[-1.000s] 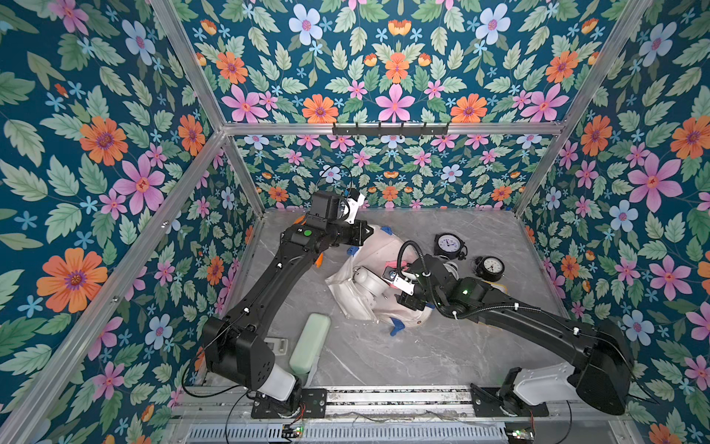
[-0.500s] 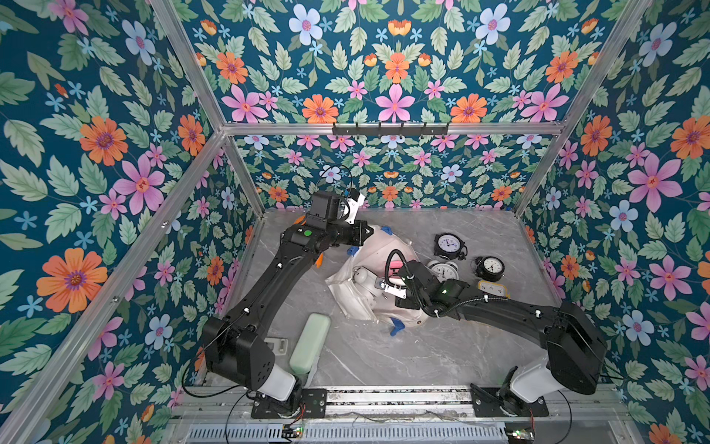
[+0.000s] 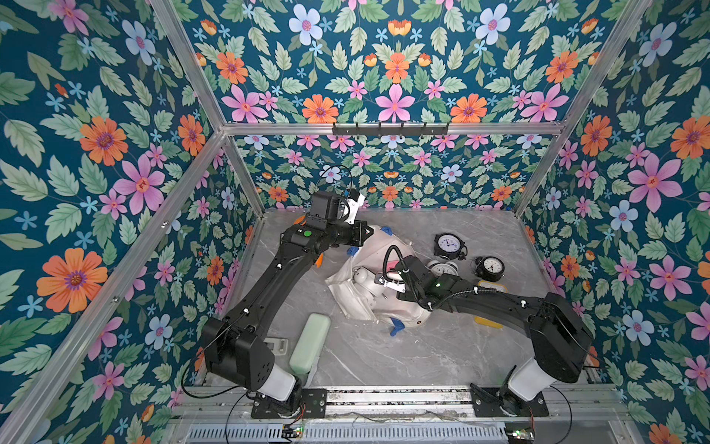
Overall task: Take the alarm clock out of the canvas bag
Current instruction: Pick up the alarm from the canvas bag.
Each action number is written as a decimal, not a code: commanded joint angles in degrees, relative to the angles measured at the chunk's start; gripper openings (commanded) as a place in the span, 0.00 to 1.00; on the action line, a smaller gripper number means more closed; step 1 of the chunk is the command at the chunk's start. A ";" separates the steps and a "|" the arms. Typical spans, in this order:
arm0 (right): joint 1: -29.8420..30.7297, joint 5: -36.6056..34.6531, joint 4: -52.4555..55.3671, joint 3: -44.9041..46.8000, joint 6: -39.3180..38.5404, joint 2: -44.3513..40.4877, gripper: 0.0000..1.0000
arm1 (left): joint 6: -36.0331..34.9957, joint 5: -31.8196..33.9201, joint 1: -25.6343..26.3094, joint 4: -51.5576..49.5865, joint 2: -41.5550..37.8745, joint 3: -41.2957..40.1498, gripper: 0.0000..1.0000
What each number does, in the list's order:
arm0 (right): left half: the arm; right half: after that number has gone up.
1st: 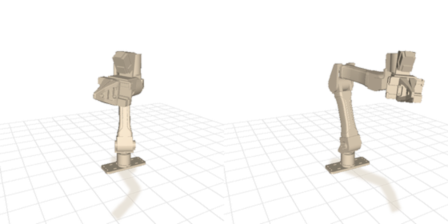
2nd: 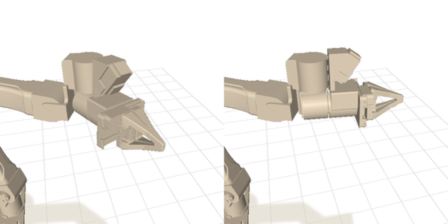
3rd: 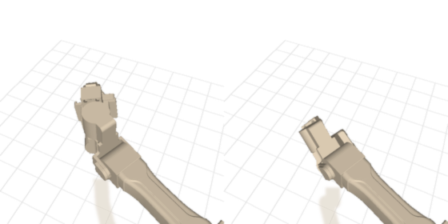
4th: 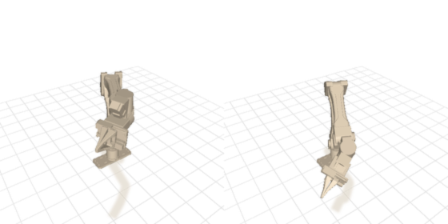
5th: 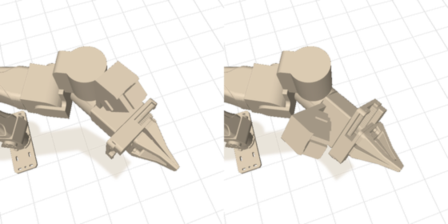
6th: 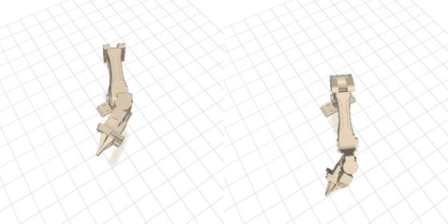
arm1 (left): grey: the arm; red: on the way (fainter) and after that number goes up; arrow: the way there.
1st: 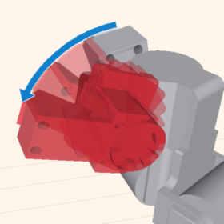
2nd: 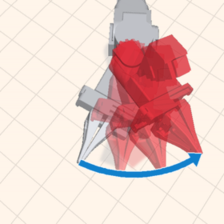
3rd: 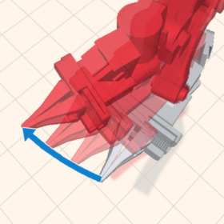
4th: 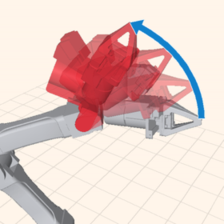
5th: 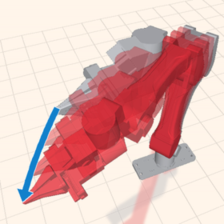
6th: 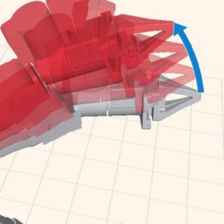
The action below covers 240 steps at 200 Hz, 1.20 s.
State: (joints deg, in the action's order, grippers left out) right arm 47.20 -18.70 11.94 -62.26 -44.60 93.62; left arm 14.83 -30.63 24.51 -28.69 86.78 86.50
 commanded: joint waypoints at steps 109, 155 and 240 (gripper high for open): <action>-1.41 -0.85 -0.34 -3.28 -1.28 4.27 0.31 | 0.34 -1.69 -0.08 5.57 -0.58 -0.46 0.00; -1.41 0.87 0.55 -3.63 -0.67 3.93 0.24 | 0.21 -1.06 -0.08 5.66 -1.02 -0.19 0.00; -1.41 3.58 6.95 -6.84 1.27 -0.31 0.01 | -0.40 -0.61 -0.08 5.45 -1.01 0.10 0.00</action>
State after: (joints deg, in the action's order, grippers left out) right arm 45.76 -17.28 15.46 -68.29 -44.45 96.07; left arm 14.81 -30.02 24.51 -28.32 86.32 85.86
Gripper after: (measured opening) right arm 0.078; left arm 0.061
